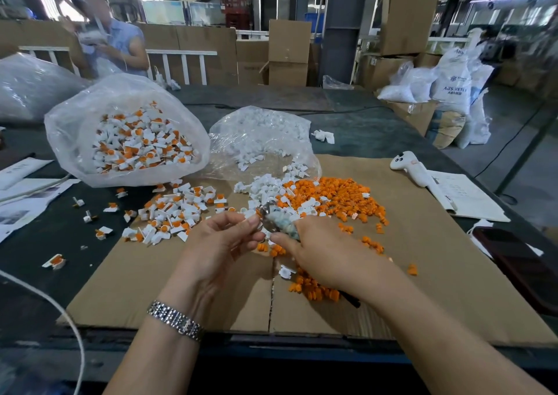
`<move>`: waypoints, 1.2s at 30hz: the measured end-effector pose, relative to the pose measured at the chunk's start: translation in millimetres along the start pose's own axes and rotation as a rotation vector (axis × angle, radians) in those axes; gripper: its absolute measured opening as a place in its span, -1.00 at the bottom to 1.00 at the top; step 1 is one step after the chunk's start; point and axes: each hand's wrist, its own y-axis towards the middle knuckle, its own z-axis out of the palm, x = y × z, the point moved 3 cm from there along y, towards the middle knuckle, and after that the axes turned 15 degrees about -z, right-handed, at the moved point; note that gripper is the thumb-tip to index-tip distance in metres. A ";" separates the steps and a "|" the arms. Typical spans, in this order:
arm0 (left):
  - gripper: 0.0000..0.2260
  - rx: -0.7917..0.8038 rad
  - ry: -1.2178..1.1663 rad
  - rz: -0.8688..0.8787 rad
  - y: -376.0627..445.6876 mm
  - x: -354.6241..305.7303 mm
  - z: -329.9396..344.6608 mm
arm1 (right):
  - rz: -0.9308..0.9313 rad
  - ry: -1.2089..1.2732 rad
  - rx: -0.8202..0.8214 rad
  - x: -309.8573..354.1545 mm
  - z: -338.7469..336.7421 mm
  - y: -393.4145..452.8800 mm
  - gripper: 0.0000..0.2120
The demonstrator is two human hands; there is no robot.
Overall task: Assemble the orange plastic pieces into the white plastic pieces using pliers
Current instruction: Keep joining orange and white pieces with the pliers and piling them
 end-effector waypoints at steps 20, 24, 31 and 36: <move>-0.90 -0.275 -0.096 -0.030 10.5 5.0 -43.8 | 0.267 -0.296 0.017 -74.4 -24.0 5.8 -0.50; -0.86 -0.377 -0.269 0.017 16.8 -2.6 -59.4 | 0.378 -0.488 -0.023 -97.5 -13.1 3.7 -0.38; -0.89 -0.495 0.627 0.247 24.4 13.0 -34.3 | 0.409 -0.558 -0.039 -109.4 0.2 5.7 -0.31; -0.78 -0.570 1.112 0.392 42.2 17.5 -27.6 | 0.277 -0.582 -0.137 -89.8 -5.4 8.3 -0.45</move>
